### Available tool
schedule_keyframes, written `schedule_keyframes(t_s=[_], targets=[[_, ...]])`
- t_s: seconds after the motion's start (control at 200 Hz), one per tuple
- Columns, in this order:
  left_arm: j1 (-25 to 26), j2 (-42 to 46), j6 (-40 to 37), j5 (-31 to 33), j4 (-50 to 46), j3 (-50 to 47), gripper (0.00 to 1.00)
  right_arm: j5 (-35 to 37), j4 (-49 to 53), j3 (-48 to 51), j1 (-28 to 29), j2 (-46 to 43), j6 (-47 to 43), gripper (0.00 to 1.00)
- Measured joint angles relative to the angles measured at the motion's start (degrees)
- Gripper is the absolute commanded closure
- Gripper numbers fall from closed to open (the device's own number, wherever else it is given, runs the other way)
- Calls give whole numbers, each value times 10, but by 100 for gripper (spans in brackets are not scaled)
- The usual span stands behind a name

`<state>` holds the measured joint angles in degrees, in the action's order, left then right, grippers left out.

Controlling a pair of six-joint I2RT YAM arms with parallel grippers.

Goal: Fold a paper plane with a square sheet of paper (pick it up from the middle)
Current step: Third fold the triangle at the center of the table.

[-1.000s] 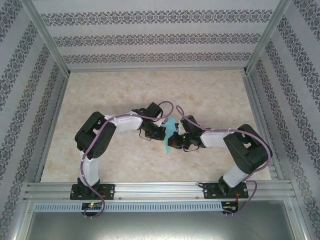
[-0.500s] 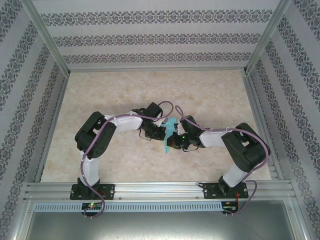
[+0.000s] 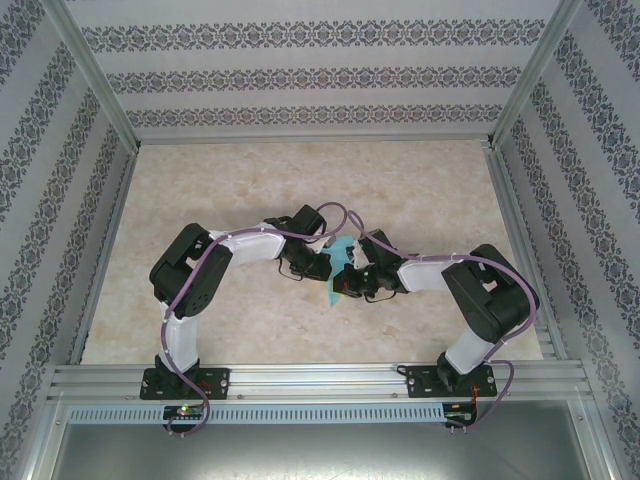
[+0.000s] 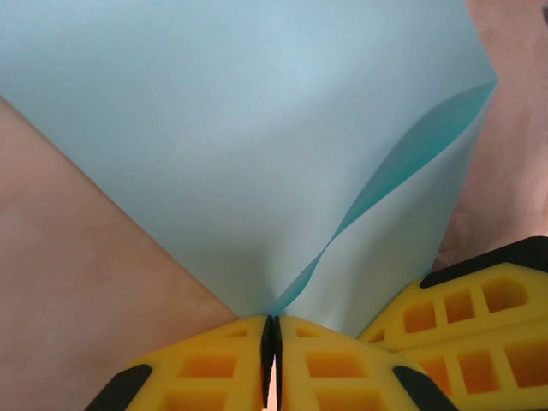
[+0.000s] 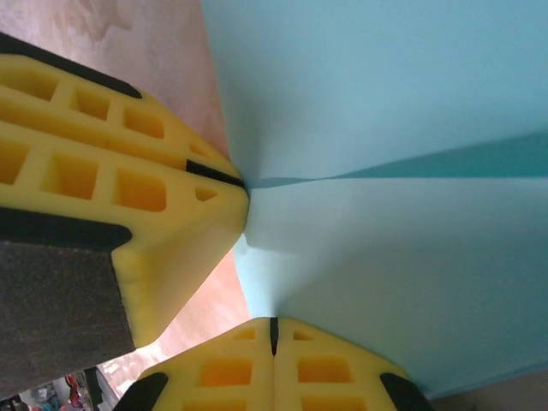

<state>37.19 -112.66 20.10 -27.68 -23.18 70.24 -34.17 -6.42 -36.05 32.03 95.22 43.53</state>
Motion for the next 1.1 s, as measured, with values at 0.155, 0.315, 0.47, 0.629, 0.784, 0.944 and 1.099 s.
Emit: schedule_keyframes(t_s=[0.155, 0.315, 0.47, 0.629, 0.784, 0.944, 1.099], targets=[[6, 2, 6, 15, -14, 9, 76, 0, -1, 0, 0, 0, -4, 100], [6, 7, 15, 30, -18, 10, 72, 0, -2, 0, 0, 0, -4, 100], [6, 9, 25, 30, -17, 10, 70, 0, -10, 3, 0, 0, -2, 100], [6, 13, 39, 29, -17, 10, 71, -2, -27, 10, 0, 0, 3, 100], [6, 14, 48, 27, -13, 10, 72, -3, -44, 18, 0, 0, 13, 100], [5, 14, 49, 30, -13, 10, 70, -4, -58, 25, 0, -2, 17, 100], [2, 14, 50, 36, -13, 10, 69, -4, -65, 31, 0, -5, 18, 100]])
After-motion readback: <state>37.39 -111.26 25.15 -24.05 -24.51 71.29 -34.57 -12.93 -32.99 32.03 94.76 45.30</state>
